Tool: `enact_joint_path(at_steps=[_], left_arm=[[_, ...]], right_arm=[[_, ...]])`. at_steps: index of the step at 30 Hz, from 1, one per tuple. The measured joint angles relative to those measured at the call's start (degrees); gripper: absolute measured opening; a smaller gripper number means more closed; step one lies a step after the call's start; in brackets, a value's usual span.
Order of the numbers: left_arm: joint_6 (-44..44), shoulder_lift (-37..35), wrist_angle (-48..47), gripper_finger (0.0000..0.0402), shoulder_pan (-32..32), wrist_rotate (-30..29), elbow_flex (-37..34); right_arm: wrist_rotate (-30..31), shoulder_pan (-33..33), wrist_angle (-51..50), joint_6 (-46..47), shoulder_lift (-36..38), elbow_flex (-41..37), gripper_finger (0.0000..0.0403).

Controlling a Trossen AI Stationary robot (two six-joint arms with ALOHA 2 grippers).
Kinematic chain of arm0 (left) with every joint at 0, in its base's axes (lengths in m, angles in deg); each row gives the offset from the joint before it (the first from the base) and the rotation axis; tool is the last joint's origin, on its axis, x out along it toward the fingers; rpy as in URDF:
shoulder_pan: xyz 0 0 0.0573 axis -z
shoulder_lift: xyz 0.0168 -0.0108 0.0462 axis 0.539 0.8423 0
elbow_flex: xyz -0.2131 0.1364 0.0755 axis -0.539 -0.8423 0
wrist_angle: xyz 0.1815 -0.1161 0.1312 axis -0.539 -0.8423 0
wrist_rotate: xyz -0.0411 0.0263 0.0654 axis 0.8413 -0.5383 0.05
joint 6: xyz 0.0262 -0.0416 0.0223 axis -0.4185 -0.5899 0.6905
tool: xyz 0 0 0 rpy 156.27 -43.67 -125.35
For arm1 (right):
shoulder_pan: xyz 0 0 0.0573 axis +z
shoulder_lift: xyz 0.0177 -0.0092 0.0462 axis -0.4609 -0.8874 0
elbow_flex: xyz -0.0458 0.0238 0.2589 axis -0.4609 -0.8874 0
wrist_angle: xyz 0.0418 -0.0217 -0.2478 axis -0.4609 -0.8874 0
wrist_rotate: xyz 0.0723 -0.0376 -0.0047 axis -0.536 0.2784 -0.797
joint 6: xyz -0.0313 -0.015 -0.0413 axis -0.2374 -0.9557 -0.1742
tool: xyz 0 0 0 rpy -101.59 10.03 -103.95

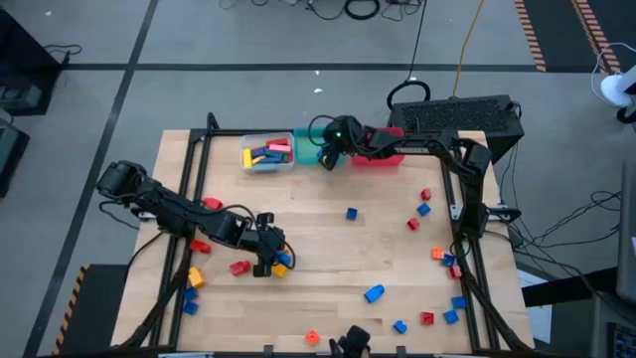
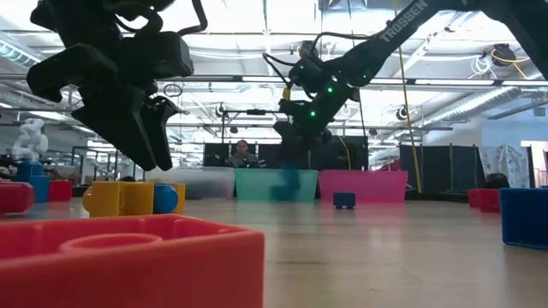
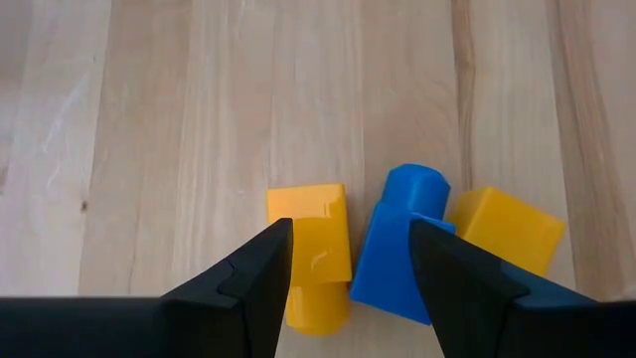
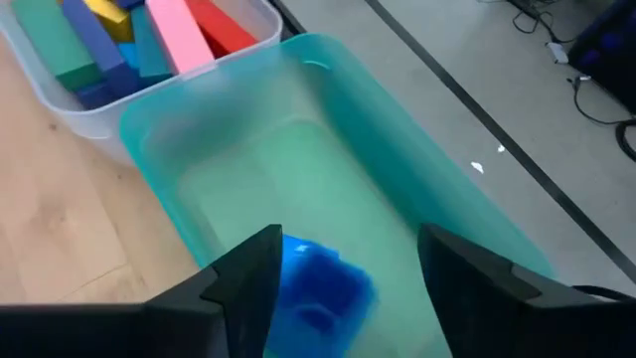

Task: Sort blocks by size
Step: Put the yellow 1 stud game piece into the green bin

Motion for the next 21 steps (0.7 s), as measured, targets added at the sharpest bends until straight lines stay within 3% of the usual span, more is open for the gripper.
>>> enact_joint_path(at_steps=[10,21], left_arm=[[-0.1,0.0,-0.3,0.0202,0.0,0.0,0.0],[-0.4,0.0,-0.4,0.0202,0.0,0.0,0.0]], right_arm=[[0.1,1.9,-0.4,-0.9,0.4,0.0,0.0226],[0.0,9.4,-2.5,-1.4,0.8,0.0,0.0216]])
